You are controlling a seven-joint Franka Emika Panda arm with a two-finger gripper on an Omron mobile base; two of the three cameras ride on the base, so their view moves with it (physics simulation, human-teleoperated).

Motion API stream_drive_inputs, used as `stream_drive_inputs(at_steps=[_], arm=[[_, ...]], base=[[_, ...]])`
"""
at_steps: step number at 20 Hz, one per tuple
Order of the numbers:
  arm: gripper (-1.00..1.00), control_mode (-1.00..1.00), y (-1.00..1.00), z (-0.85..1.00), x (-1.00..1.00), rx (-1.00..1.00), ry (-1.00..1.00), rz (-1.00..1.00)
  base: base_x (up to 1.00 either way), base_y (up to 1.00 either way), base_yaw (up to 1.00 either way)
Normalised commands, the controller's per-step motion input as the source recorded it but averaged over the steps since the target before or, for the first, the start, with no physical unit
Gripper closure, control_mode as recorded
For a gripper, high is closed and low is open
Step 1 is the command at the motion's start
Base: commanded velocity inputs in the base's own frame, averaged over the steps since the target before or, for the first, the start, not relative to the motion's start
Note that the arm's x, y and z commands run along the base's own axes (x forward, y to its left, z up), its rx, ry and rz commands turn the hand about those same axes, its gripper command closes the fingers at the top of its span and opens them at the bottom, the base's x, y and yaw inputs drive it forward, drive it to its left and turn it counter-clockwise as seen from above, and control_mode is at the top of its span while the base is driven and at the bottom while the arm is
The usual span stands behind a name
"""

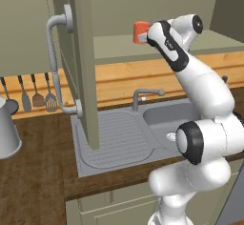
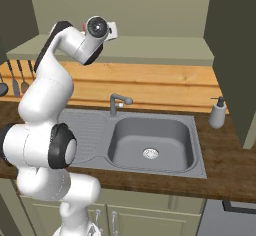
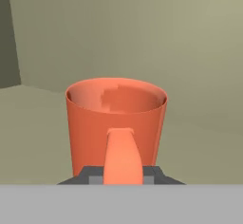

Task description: Gather all objects into one cabinet and sort the glasses and bowls to opposite sides.

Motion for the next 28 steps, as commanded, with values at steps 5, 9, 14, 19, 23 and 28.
stream_drive_inputs(at_steps=[5, 9, 14, 19, 23, 28], arm=[[1.00, -1.00, 0.00, -0.02, -1.00, 0.00, 0.00, 0.00], [1.00, -1.00, 0.00, 0.00, -1.00, 0.00, 0.00, -0.01], [1.00, -1.00, 0.00, 0.00, -1.00, -0.03, 0.00, -0.05], [1.00, -1.00, -0.03, 0.00, -1.00, 0.00, 0.00, -0.16], [1.00, -1.00, -0.03, 0.00, -0.99, 0.00, 0.03, -0.23], [1.00, -1.00, -0.03, -0.01, -0.92, 0.00, 0.09, -0.21]], base=[[0.00, 0.00, 0.00], [0.00, 0.00, 0.00], [0.00, 0.00, 0.00], [0.00, 0.00, 0.00], [0.00, 0.00, 0.00], [0.00, 0.00, 0.00]])
